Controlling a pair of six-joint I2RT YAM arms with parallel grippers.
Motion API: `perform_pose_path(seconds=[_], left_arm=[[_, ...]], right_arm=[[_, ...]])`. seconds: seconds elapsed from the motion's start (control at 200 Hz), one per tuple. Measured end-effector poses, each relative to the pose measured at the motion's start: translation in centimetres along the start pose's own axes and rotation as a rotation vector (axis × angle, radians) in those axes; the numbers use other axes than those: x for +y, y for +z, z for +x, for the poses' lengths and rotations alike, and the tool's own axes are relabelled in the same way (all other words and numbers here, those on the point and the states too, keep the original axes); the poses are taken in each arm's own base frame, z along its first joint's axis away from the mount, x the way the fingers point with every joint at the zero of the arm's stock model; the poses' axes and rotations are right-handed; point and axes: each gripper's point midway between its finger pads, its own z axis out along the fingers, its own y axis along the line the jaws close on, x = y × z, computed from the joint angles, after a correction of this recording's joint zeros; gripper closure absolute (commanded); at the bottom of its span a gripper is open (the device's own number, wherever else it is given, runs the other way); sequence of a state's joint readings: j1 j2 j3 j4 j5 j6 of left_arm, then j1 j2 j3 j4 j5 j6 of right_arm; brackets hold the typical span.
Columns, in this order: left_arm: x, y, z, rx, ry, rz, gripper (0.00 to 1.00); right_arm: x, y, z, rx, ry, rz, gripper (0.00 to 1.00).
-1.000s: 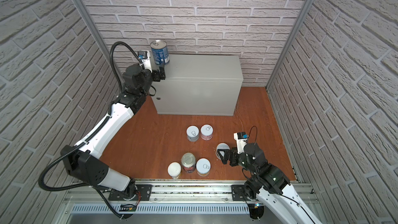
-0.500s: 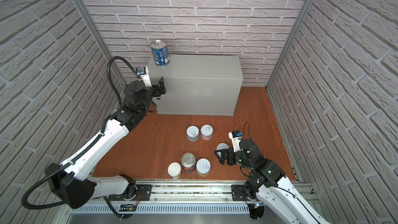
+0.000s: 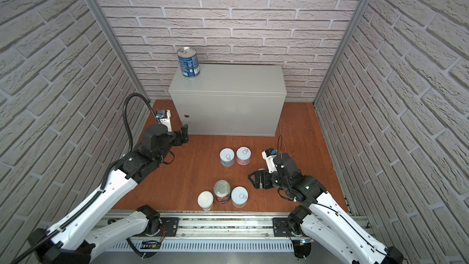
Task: Place and organize the canned foods onto the counter
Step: 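Withdraw the left gripper down from the cabinet while the right gripper moves toward the cans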
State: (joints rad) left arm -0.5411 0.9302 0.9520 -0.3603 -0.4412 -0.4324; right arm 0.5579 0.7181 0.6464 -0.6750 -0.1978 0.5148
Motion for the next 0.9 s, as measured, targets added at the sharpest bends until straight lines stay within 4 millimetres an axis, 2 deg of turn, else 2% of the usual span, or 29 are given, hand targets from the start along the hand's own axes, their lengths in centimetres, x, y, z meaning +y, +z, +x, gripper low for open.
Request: perform_pose_path(seconds=[0.235,0.355,0.5,0.76,0.9], left_arm=[[0.5,-2.3,2.4,0.084,0.014,0.050,0.02],[0.4,-2.5,4.3,0.135,0.030,0.078,0.02],[0.1,-2.3,6.7,0.192,0.038,0.107,0.02],[-0.9,-2.6,7.2,0.207,-0.009,0.174,0.02],[-1.2,-2.6,7.4,0.214,-0.014,0.189,0.02]], right_arm=[[-1.3,0.3,-1.3,0.028,-0.005,0.130,0.02],[-2.2,0.5,-1.8,0.053,-0.010,0.209,0.02],[-3.3,1.3,-1.4,0.120,-0.007,0.284,0.02],[-3.6,1.5,-1.2,0.131,0.021,0.301,0.02],[-3.0,1.6,-1.0,0.138,0.025,0.272,0.04]])
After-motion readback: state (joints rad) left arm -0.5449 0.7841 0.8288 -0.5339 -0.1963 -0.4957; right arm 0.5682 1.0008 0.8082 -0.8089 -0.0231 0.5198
